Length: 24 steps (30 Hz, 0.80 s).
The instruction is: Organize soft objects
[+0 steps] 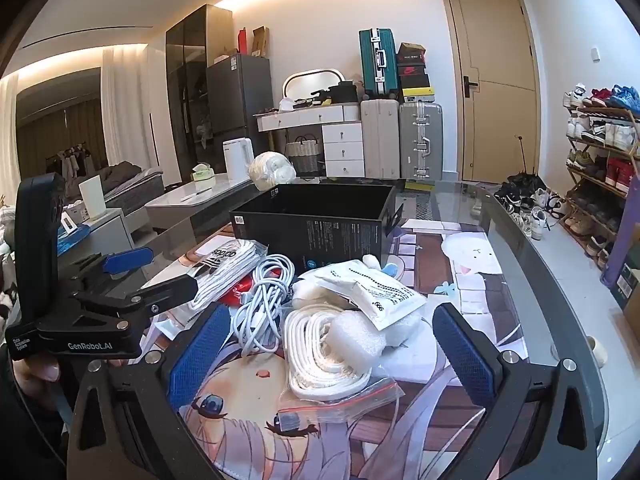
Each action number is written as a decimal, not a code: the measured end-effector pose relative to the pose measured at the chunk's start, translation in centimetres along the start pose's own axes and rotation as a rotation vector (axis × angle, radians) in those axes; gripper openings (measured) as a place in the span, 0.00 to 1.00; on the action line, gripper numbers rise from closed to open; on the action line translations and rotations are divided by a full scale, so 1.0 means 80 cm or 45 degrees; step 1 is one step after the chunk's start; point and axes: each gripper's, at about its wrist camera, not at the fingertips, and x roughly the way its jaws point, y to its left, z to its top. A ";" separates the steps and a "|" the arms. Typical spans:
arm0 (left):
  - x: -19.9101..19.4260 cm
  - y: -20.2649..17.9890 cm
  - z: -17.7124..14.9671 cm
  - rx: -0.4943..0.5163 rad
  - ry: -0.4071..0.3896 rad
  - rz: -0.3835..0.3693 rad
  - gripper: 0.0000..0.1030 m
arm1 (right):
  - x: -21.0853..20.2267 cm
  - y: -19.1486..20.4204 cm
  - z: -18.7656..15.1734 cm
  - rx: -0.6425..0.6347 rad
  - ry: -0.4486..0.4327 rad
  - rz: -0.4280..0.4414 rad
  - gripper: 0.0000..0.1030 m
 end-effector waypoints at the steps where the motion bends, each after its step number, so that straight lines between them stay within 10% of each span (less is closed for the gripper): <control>1: 0.001 0.000 0.000 -0.001 0.000 -0.004 1.00 | 0.000 0.000 0.000 0.002 -0.003 0.001 1.00; 24: -0.003 0.001 0.000 0.014 -0.023 -0.015 1.00 | 0.003 0.000 0.000 -0.005 0.024 -0.022 1.00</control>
